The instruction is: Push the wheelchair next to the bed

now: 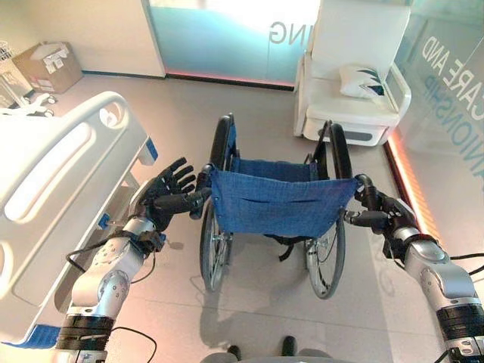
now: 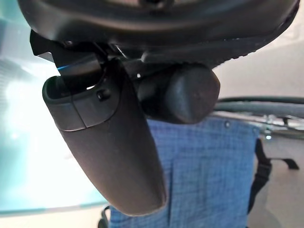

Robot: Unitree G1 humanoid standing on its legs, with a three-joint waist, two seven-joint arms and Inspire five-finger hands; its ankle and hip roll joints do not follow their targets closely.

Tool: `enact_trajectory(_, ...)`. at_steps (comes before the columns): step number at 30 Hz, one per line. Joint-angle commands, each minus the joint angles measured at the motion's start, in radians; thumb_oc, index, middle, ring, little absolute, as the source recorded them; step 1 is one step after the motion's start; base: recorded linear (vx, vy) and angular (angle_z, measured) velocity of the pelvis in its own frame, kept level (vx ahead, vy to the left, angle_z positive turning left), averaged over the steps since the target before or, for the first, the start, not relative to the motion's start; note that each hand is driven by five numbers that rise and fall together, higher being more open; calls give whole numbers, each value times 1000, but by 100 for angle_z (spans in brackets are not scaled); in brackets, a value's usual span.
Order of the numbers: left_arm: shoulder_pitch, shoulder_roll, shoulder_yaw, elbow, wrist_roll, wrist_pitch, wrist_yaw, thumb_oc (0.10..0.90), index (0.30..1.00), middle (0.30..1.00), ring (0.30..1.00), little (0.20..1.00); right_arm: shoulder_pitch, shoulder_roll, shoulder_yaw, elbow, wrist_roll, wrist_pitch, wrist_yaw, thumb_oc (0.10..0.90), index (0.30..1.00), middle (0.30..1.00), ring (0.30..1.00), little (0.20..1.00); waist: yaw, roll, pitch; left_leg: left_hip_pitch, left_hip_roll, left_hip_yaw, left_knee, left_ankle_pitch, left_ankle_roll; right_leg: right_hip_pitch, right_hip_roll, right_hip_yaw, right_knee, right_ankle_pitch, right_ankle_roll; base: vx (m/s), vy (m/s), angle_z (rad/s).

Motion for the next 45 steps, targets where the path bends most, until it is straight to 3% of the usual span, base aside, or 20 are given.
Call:
enact_trajectory(1, -173, 69, -19, 1, 41, -87, 25, 800, 900, 900, 900, 900, -140, -14, 86, -28, 63, -34, 28, 800, 900, 900, 900, 900, 14, 2, -49, -28, -62, 34, 3, -6, 15, 16, -10, -32, 35, -11, 47, 0, 0, 0)
enact_trajectory(10, -236, 64, -70, 65, 62, -91, 41, 800, 900, 900, 900, 900, -160, -5, 113, -12, 64, -46, 27, 800, 900, 900, 900, 900, -1, 3, -48, -26, -62, 42, 3, -9, 15, 17, -6, -20, 31, -9, 46, 0, 0, 0)
enact_trajectory(17, -275, 35, -129, 112, 104, -41, 76, 800, 900, 900, 900, 900, -178, 5, 133, -10, 63, -44, 27, 800, 900, 900, 900, 900, -13, 5, -41, -22, -62, 46, 3, -6, 15, 16, -3, -10, 37, -10, 44, 0, 0, 0)
enact_trajectory(29, -356, 54, -205, 221, 157, 52, 92, 800, 900, 900, 900, 900, -216, 6, 168, -6, 74, -27, 27, 800, 900, 900, 900, 900, -28, 11, -37, -19, -64, 55, 4, -2, 15, 16, -1, -4, 37, -8, 44, 0, 0, 0)
enact_trajectory(34, -356, 49, -213, 212, 137, -17, 33, 800, 900, 900, 900, 900, -210, 4, 165, -9, 72, -29, 30, 800, 900, 900, 900, 900, -32, 12, -34, -21, -64, 56, 4, -2, 14, 14, -1, -3, 36, -7, 44, 0, 0, 0)
enact_trajectory(36, -345, 38, -210, 164, 105, -79, -23, 800, 900, 900, 900, 900, -190, 11, 155, -13, 59, -37, 41, 800, 900, 900, 900, 900, -32, 13, -34, -20, -63, 58, 3, -4, 14, 14, -1, -4, 35, -6, 43, 0, 0, 0)
enact_trajectory(38, -334, 30, -209, 129, 97, -86, -38, 800, 900, 900, 900, 900, -177, 17, 150, -19, 51, -41, 44, 800, 900, 900, 900, 900, -31, 12, -33, -21, -62, 59, 3, -4, 14, 14, -2, -4, 34, -5, 43, 0, 0, 0)
enact_trajectory(45, -314, 16, -206, 83, 17, 12, -78, 800, 900, 900, 900, 900, -177, 20, 148, -29, 43, -34, 51, 800, 900, 900, 900, 900, -26, 11, -30, -20, -63, 59, 3, -5, 15, 14, -2, -8, 35, -5, 44, 0, 0, 0)
